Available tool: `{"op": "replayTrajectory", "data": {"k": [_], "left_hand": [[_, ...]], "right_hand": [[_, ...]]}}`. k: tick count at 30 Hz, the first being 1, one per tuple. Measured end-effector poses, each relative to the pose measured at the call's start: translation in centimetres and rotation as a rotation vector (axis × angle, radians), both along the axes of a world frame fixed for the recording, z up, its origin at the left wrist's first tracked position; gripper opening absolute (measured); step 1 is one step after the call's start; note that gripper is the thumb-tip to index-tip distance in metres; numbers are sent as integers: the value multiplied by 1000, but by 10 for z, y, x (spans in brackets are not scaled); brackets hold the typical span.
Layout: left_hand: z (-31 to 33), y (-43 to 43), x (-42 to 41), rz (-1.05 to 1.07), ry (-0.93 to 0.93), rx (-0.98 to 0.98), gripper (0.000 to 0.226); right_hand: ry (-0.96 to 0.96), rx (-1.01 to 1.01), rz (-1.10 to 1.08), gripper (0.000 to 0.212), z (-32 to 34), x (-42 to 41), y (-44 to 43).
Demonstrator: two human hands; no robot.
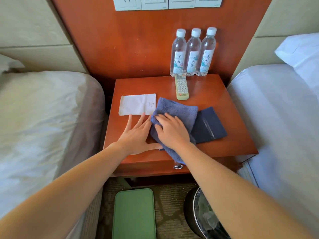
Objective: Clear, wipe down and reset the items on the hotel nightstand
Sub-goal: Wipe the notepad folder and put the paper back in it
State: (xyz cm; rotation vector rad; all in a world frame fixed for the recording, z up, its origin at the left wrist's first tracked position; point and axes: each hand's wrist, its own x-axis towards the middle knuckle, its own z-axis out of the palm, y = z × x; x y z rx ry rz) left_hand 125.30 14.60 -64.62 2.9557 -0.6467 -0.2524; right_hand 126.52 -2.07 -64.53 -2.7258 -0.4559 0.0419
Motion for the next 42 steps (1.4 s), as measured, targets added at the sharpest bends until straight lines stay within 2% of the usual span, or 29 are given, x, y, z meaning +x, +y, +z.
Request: {"op": "replayTrajectory", "data": {"k": [4, 8, 10, 12, 15, 17, 21, 25, 27, 29, 33, 36, 39, 42], "left_hand": [[9, -2, -1, 9, 44, 82, 118], [9, -3, -2, 18, 43, 112, 112], [8, -3, -1, -56, -2, 91, 105], [6, -5, -2, -203, -7, 58, 85], [7, -3, -9, -310, -22, 110, 69], [6, 3, -18, -319, -155, 112, 72], [1, 11, -39, -415, -404, 17, 70], [-1, -5, -53, -434, -541, -128, 63], [-4, -13, -59, -375, -590, -134, 63], [-8, -19, -64, -317, -608, -110, 60], [0, -23, -64, -296, -512, -183, 44], [19, -10, -42, -64, -400, -306, 34], [30, 12, -12, 170, -240, -228, 35], [30, 37, 12, 228, -45, -115, 45]], "right_hand": [[-16, 72, -35, 31, 5, 16, -48], [-45, 27, -265, 38, 0, 18, -118], [32, 25, -328, 43, -1, 20, -135], [86, 34, -311, 44, 0, 23, -140], [65, -76, -238, 45, 8, 24, -145], [-30, -158, -248, 41, 14, 24, -153], [-157, -25, -352, 37, 26, 20, -147], [-336, -24, -209, 33, 38, -3, -104], [-217, -8, -154, 29, 40, -15, -85], [16, -34, -130, 31, 33, -22, -71], [135, -16, 4, 45, 22, -17, -64], [160, -30, 39, 46, 24, -3, -68], [210, -44, 54, 46, 28, 9, -68], [193, 2, 39, 41, 30, 12, -64]]}}
